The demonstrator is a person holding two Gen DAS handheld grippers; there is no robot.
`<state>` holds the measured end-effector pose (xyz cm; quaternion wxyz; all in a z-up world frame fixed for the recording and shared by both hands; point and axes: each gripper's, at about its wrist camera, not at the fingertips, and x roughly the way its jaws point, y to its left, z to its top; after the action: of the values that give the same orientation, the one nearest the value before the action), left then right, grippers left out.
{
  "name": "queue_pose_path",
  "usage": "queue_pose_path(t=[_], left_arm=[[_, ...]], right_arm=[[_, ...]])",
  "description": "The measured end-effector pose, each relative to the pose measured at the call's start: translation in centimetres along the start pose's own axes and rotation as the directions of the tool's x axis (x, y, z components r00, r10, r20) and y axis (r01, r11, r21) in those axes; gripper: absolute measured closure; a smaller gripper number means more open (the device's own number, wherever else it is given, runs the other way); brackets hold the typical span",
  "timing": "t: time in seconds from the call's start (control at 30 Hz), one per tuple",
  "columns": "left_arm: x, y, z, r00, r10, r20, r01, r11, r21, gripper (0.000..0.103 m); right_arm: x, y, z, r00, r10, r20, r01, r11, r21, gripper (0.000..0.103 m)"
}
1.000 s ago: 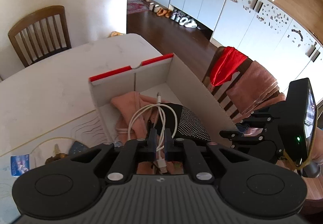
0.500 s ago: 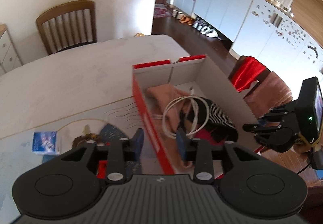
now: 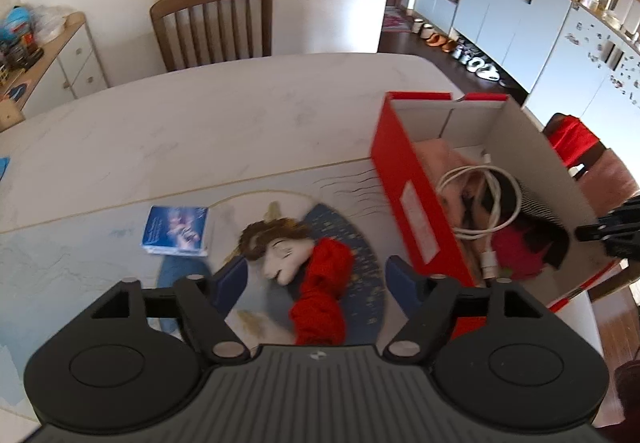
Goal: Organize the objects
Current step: 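Move the left gripper back to the red cloth on the mat, then grasp the bunched red cloth with the left gripper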
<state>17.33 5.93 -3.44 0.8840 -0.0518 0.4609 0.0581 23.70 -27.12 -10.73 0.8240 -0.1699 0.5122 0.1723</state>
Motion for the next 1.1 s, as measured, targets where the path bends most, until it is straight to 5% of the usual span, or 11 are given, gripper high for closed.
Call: queue_pose_path(t=[0.27,0.43,1.1], left_arm=[[3.9,0.2,-2.6,0.997,-0.022,-0.068,0.022,1.0,0.011,0.019],[6.0,-0.2,-3.8,0.995,-0.051,-0.083,0.051,0.999,0.002,0.002],[10.6,-1.8,-5.6,0.995,0.01,-0.098,-0.002,0.997,0.076,0.003]], right_arm=[[-0.4,-0.2,0.2,1.0,0.017,-0.003,-0.017,1.0,0.024,0.089],[-0.5,-0.2,0.3,1.0,0.018,-0.001,-0.018,0.999,0.028,0.087],[-0.4,0.2,0.2,1.0,0.015,-0.001,-0.015,0.999,0.039,0.082]])
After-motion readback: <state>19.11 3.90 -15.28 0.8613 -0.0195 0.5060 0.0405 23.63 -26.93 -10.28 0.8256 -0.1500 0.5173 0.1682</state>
